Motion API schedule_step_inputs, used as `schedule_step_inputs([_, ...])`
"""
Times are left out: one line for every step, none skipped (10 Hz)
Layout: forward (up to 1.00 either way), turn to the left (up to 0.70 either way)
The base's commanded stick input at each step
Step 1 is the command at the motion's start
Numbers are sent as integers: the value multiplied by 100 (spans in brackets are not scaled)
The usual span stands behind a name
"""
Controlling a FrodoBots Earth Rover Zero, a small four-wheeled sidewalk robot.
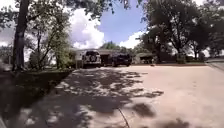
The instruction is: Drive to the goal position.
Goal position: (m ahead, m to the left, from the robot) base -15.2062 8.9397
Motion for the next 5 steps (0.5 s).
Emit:
schedule_step_inputs([0,0])
schedule_step_inputs([0,0])
schedule_step_inputs([0,0])
schedule_step_inputs([0,0])
schedule_step_inputs([1,0])
